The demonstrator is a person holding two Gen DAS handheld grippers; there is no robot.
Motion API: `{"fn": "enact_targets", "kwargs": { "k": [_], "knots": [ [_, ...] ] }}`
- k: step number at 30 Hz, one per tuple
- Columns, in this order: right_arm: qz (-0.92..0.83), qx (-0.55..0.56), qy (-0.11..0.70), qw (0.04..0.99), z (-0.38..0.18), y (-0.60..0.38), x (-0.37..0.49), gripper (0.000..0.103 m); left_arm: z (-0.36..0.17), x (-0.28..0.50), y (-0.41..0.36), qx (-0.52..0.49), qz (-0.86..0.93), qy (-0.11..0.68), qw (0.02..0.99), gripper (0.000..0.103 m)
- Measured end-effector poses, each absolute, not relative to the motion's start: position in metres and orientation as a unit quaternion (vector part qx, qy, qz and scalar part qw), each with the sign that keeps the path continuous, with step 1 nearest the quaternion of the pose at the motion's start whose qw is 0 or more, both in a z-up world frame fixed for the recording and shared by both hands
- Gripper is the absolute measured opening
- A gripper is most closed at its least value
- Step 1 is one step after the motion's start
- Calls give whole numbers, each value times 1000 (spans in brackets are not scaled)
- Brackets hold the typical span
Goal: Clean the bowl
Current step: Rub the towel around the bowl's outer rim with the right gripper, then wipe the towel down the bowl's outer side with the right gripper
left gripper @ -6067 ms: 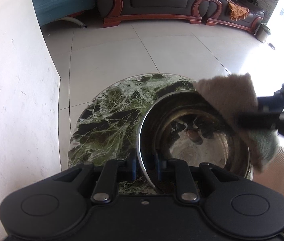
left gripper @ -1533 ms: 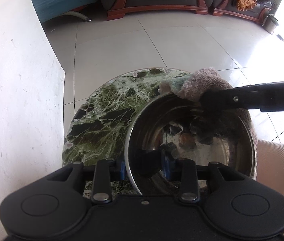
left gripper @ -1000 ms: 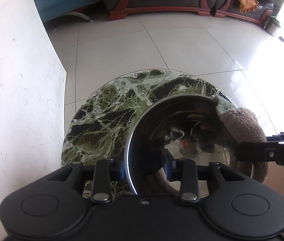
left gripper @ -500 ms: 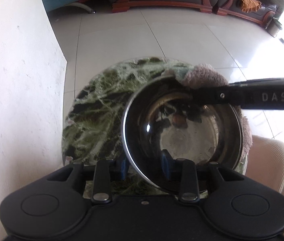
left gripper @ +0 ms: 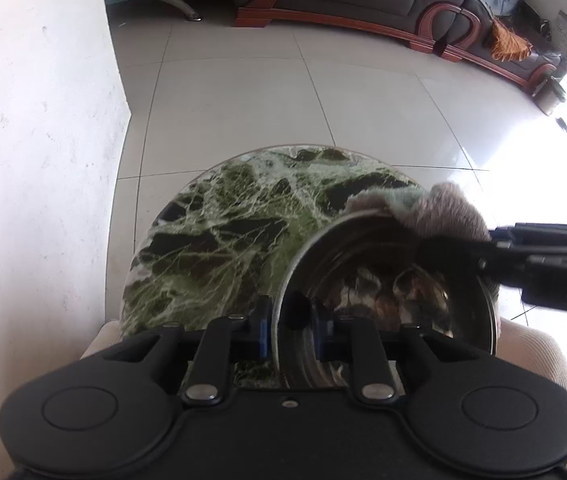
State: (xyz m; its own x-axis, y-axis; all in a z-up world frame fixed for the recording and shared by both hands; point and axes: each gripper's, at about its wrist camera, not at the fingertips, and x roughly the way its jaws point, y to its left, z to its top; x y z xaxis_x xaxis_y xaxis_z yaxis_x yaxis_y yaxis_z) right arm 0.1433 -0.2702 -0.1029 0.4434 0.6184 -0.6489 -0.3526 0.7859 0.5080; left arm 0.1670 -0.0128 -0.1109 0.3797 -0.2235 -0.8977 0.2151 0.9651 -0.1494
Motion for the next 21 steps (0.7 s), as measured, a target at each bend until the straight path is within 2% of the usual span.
{"fn": "enact_targets", "kwargs": {
  "k": [2, 14, 21],
  "knots": [
    [294, 151, 435, 838, -97, -270, 142, 27, -111, 163, -10, -12, -125, 544, 830, 18],
    [287, 171, 429, 839, -92, -266, 147, 28, -110, 157, -11, -22, -95, 546, 832, 20],
    [270, 183, 453, 830, -105, -281, 114, 28, -111, 157, -10, -38, -86, 546, 833, 21]
  ]
}}
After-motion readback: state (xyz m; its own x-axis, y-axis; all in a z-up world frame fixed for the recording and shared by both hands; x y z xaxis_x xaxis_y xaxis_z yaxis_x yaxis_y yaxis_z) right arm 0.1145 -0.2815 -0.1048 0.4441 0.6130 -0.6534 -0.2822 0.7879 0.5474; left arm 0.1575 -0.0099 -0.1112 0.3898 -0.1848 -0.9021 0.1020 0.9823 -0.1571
